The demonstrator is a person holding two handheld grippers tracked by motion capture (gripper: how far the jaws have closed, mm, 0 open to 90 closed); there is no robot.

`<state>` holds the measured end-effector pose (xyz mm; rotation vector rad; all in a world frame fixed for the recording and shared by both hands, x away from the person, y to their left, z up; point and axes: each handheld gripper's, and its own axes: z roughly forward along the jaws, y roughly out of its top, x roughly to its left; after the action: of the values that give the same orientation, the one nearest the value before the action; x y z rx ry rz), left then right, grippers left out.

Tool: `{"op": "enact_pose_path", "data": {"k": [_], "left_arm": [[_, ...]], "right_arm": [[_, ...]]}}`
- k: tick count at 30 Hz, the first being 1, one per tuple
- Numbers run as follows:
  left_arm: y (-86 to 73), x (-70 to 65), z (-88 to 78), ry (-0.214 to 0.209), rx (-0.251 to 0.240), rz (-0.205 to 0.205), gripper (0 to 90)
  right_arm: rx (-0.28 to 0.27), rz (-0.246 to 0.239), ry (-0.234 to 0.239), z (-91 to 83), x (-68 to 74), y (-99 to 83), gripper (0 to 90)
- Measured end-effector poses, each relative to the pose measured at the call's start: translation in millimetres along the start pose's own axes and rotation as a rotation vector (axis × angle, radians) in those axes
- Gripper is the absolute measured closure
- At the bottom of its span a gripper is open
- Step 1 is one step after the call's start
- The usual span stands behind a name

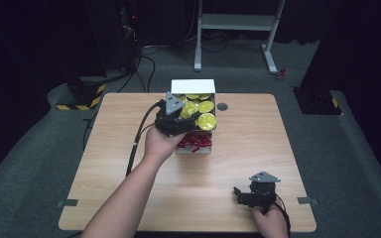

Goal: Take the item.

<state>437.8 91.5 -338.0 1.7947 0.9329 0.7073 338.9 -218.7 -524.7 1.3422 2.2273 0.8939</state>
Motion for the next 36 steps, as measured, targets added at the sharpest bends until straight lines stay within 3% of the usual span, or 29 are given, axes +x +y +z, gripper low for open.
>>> {"op": "enact_pose_path", "data": {"k": [5, 36], "left_arm": [[1.6, 1.8, -2.8, -0.005, -0.016, -0.015, 39.5], [15.8, 3.5, -29.8, -0.021, -0.076, -0.006, 39.6]], "right_arm": [[0.001, 0.000, 0.000, -0.1, 0.0, 0.0, 7.8], [0.001, -0.001, 0.000, -0.1, 0.0, 0.0, 7.8]]}}
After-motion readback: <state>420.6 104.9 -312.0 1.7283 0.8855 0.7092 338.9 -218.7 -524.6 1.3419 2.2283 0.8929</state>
